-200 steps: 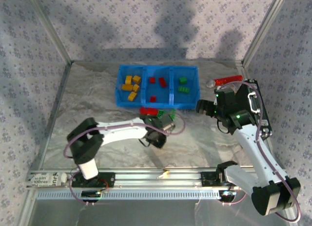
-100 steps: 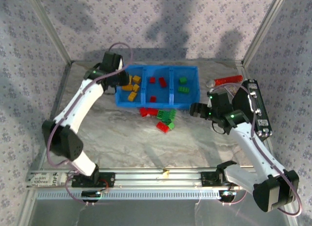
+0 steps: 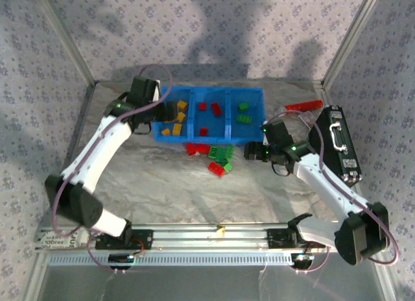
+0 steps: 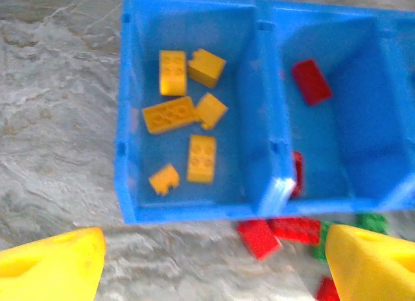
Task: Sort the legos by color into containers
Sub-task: Pick up the lego from the center of the table.
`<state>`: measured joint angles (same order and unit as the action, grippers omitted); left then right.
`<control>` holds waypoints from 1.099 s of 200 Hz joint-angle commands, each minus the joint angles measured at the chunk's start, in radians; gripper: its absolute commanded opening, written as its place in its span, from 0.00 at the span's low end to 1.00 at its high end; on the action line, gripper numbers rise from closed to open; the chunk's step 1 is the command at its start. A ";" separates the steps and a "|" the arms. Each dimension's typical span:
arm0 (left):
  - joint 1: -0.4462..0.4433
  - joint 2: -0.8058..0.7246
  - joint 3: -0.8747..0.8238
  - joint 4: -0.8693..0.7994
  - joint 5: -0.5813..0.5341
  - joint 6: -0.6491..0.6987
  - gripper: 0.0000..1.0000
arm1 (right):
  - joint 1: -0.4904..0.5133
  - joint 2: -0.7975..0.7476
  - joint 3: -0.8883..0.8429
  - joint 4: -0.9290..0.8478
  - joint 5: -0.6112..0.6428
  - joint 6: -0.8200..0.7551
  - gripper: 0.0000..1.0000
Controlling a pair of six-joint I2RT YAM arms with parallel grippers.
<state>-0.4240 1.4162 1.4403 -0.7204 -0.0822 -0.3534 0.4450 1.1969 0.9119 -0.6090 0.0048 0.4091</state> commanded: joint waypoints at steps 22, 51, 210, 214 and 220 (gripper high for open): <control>-0.114 -0.167 -0.321 0.119 0.019 -0.068 0.86 | 0.110 0.201 0.107 0.003 -0.014 -0.006 0.79; -0.169 -0.276 -0.519 0.165 0.036 -0.136 0.85 | 0.184 0.350 0.181 0.039 0.005 0.006 0.79; -0.178 -0.490 -0.816 0.210 0.078 -0.217 0.82 | 0.279 0.600 0.234 0.037 0.171 0.204 0.50; -0.177 -0.488 -0.817 0.211 0.077 -0.216 0.82 | 0.279 0.601 0.230 0.037 0.170 0.206 0.50; -0.177 -0.488 -0.817 0.211 0.079 -0.218 0.82 | 0.281 0.601 0.224 0.041 0.170 0.210 0.50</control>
<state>-0.5968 0.9428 0.6277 -0.5323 -0.0151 -0.5632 0.7250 1.7859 1.1637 -0.5632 0.1444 0.5777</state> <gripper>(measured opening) 0.825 0.504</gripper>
